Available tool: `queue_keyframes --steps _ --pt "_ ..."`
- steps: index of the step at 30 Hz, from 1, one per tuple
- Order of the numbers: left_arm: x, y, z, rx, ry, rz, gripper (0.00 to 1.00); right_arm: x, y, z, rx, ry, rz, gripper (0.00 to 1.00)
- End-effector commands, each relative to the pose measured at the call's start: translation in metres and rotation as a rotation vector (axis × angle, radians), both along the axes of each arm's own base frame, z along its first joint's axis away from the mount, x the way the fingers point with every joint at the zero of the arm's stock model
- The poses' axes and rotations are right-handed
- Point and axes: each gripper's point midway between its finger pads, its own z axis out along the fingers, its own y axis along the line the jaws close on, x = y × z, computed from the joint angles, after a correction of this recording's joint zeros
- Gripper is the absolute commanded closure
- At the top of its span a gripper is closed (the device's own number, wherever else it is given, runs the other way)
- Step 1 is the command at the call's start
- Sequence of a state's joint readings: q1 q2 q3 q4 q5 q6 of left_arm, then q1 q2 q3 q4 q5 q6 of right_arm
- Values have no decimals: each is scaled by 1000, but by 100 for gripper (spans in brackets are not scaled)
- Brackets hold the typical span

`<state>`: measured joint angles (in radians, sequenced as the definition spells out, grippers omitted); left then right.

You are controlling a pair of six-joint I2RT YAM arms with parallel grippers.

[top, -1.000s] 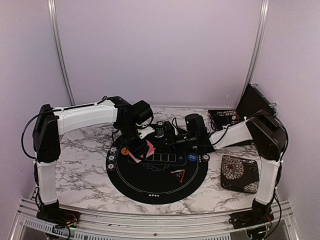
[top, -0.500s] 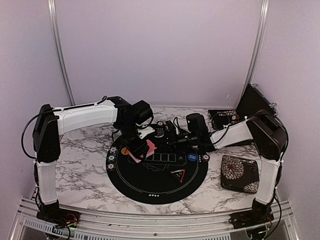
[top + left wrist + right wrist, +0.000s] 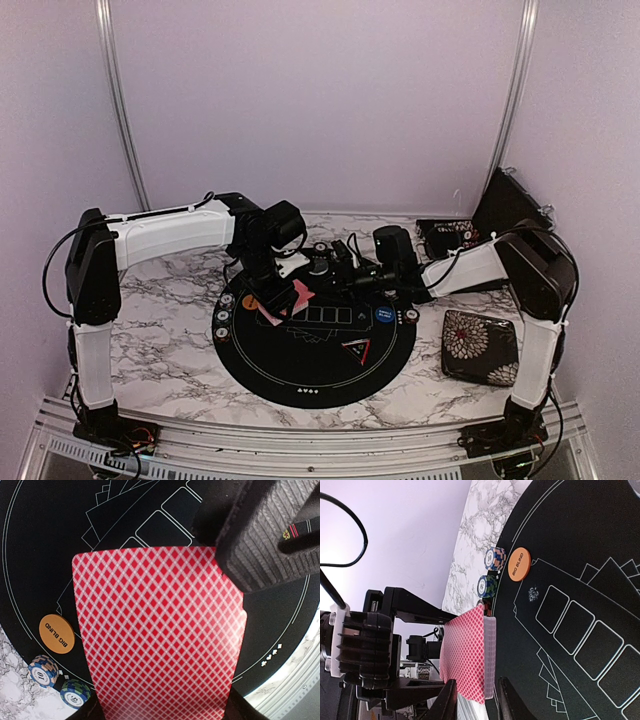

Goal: Distribute texas hold em gaming equipment
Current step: Pick up the poker card from the face-down deck piles.

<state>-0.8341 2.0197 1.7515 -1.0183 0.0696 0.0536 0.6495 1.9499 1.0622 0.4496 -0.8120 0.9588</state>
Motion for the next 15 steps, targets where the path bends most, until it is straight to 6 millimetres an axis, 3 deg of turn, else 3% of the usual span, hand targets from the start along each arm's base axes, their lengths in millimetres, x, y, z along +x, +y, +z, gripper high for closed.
queue_keyframes --steps 1,15 --pt "2 -3 23 -32 -41 -16 55 -6 7 10 34 -11 25 74" --pt "1 -3 25 -35 -45 -17 55 -8 10 5 40 12 32 82"
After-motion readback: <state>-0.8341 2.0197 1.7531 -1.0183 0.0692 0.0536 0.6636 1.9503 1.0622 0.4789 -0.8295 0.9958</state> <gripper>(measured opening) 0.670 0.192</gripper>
